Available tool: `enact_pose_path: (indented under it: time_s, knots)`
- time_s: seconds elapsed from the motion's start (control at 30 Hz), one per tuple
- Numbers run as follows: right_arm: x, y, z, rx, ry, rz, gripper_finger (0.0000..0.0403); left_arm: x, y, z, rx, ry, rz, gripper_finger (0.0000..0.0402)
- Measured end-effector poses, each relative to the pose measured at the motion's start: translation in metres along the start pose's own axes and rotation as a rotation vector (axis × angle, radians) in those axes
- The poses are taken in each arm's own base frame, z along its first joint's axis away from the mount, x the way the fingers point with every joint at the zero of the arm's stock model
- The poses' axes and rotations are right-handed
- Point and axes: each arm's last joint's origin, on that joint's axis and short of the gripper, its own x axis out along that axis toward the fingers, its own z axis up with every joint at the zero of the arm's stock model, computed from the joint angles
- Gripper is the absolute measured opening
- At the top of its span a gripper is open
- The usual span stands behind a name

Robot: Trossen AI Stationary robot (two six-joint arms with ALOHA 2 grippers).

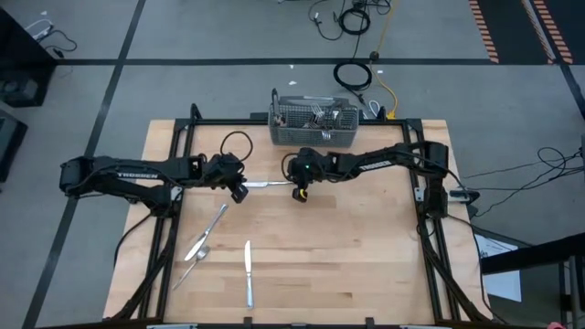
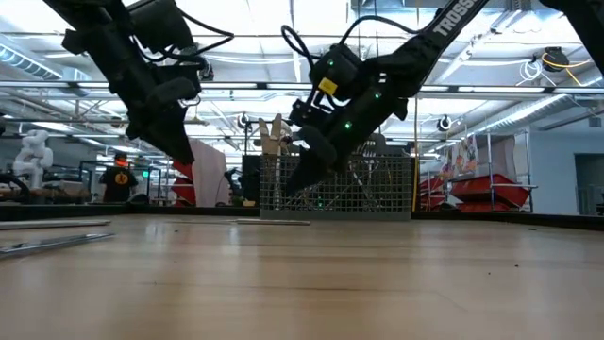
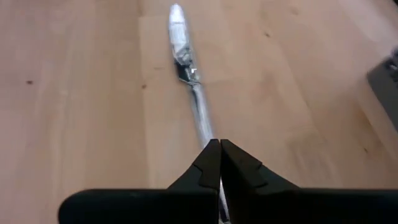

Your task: Sort silverware

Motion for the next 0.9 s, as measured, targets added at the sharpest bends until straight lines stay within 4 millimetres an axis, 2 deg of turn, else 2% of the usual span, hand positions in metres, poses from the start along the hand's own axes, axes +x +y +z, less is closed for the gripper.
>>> enact_pose_path:
  time_s: [0.43,0.9]
  knots:
    - [0.005,-0.007,-0.006,0.027,0.025,-0.011,0.0000,0.003,0.000,0.000,-0.006,-0.034,-0.015,0.0077]
    - [0.022,-0.008,-0.024,0.070,0.092,-0.013,0.0000,0.003,0.000,0.000,0.000,-0.035,-0.010,0.0077]
